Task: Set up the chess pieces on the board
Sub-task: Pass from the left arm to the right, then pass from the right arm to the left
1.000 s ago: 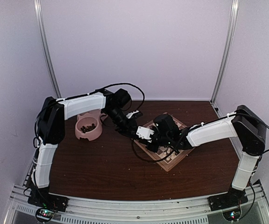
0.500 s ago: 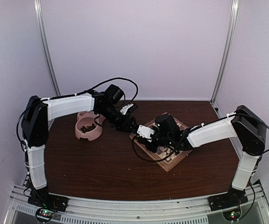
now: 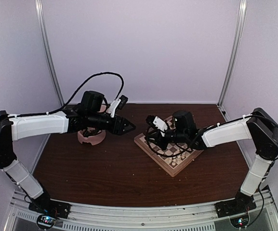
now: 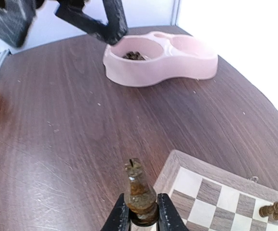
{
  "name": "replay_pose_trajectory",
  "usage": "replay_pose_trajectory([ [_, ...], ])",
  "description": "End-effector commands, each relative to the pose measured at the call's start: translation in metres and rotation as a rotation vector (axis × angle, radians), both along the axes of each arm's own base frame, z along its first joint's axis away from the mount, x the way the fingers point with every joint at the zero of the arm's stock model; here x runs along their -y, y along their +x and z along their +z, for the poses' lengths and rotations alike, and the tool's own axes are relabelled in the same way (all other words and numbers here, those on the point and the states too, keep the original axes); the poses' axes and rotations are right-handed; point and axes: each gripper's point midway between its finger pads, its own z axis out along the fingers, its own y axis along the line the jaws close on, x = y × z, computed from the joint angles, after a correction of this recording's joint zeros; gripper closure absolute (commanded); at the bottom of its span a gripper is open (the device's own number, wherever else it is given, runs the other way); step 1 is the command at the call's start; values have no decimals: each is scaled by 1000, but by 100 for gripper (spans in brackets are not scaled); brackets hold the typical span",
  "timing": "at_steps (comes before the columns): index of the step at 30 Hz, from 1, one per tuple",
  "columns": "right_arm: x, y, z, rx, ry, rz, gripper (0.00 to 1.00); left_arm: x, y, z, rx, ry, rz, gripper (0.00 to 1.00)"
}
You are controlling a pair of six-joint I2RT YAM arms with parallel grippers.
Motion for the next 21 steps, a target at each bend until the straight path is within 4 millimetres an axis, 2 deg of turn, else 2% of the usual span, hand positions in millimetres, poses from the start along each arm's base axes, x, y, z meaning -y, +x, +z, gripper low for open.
replay_pose_trajectory([
  [1,-10,-14,33,-31,122,77,100,18,-4,47,253,-149,-108,42],
  [5,-13,-19,42,-48,150,110,100,26,-19,50,380,-200,-179,45],
  [8,-13,-22,48,-50,162,119,100,28,-23,49,431,-241,-208,51],
  [12,-13,-25,55,-48,173,128,100,30,-24,44,482,-259,-228,54],
  [15,-12,-27,59,-50,183,139,100,35,-41,38,539,-274,-346,56],
  [21,-12,-31,63,-45,191,155,100,33,-35,32,549,-253,-312,56],
])
